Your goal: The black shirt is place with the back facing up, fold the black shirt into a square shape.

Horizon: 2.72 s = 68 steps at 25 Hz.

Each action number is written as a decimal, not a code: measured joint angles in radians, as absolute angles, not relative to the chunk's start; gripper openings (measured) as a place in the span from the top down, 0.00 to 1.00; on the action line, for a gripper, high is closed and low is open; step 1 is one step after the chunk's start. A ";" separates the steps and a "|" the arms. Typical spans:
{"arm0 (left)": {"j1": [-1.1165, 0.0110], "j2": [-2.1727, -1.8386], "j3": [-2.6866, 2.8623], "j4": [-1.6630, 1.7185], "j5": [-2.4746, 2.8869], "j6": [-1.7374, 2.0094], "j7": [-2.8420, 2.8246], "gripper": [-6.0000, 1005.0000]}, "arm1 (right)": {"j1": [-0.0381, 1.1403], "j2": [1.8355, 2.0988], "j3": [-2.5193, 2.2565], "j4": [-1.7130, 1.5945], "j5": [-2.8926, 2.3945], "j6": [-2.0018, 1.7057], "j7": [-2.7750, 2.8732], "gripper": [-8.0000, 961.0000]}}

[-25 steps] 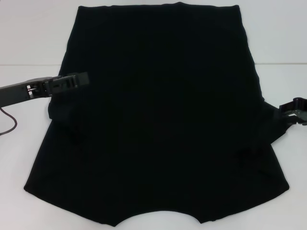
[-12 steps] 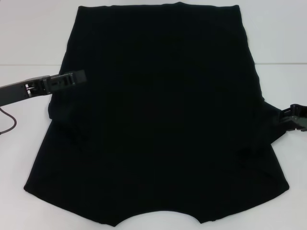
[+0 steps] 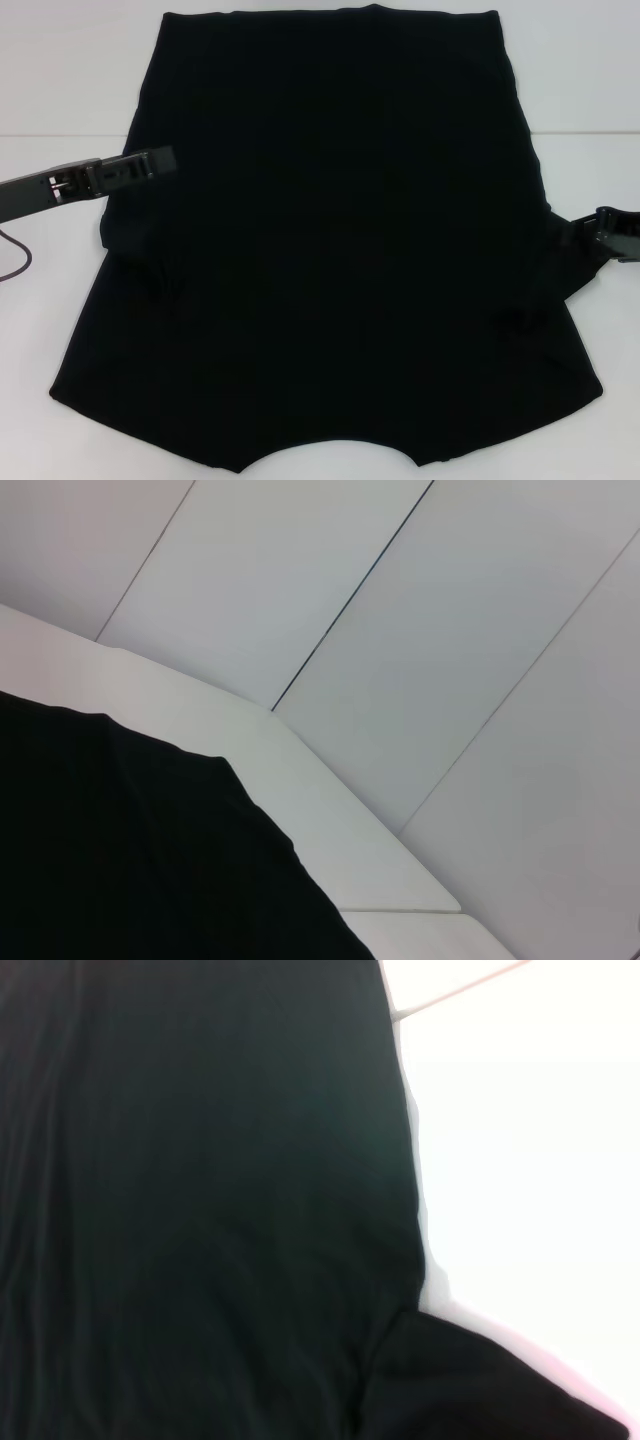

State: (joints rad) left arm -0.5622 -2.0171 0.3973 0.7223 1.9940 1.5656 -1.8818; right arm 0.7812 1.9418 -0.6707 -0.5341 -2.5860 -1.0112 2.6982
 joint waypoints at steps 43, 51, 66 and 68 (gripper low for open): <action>-0.541 -2.017 0.396 0.722 1.966 1.563 -1.873 0.51 | 0.831 1.957 -0.682 -0.481 -2.472 -0.956 2.640 0.96; -0.536 -2.015 0.396 0.712 1.957 1.563 -1.872 0.51 | 0.848 1.969 -0.684 -0.477 -2.468 -0.951 2.639 0.95; -0.525 -2.011 0.396 0.697 1.939 1.564 -1.870 0.51 | 0.854 1.966 -0.729 -0.462 -2.474 -0.948 2.647 0.84; -0.524 -2.011 0.396 0.696 1.939 1.565 -1.870 0.51 | 0.854 1.966 -0.727 -0.462 -2.472 -0.944 2.647 0.77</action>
